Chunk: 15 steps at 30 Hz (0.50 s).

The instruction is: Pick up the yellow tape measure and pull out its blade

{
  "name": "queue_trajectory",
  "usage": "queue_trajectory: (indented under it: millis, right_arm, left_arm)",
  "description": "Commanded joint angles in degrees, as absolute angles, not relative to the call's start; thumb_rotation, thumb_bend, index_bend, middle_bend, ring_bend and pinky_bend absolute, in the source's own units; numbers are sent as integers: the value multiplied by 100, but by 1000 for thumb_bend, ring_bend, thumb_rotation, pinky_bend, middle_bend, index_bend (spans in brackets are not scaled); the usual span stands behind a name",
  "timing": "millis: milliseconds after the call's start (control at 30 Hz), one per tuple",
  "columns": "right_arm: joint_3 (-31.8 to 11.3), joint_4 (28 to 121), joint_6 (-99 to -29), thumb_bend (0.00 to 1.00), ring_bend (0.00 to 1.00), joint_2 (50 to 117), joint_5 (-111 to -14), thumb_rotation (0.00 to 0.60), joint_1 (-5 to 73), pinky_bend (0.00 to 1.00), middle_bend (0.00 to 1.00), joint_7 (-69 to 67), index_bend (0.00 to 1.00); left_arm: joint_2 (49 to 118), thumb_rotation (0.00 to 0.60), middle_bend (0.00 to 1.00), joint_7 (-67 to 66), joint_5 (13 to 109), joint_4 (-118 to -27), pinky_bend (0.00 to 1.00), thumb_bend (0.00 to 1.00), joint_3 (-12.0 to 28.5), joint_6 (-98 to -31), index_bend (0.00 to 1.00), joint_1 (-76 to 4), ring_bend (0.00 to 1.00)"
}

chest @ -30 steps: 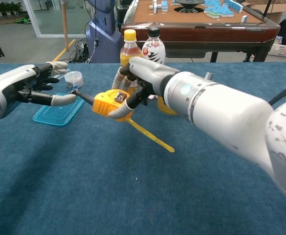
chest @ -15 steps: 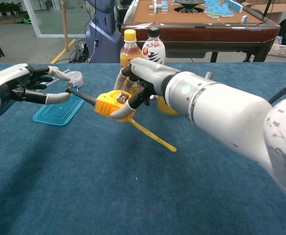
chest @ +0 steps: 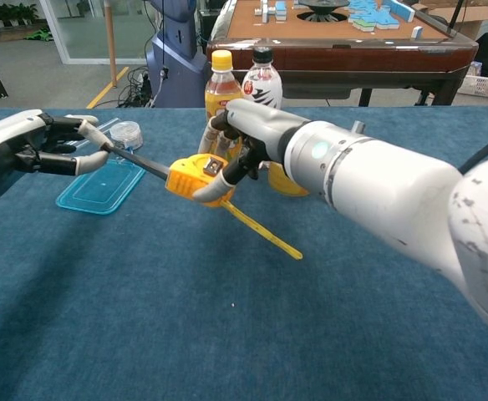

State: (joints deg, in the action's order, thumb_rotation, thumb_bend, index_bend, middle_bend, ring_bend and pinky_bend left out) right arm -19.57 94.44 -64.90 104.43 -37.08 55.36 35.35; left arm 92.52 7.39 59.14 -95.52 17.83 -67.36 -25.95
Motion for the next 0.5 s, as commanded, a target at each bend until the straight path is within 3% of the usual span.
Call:
queue_trajectory:
  millis: [33, 500]
  right_arm:
    - [-1965, 9441, -6486, 708, 733, 10430, -3684, 600, 5538, 415, 749, 3534, 768]
    - [-1982, 9584, -6337, 709, 733, 10154, -3565, 600, 5577, 415, 749, 3568, 768]
  left_arm:
    - [9251, 600, 67, 785, 5925, -9558, 0, 379, 1783, -6730, 499, -2582, 0]
    - [9032, 600, 126, 976, 5992, -9707, 0, 428, 1725, -6525, 575, -2547, 0]
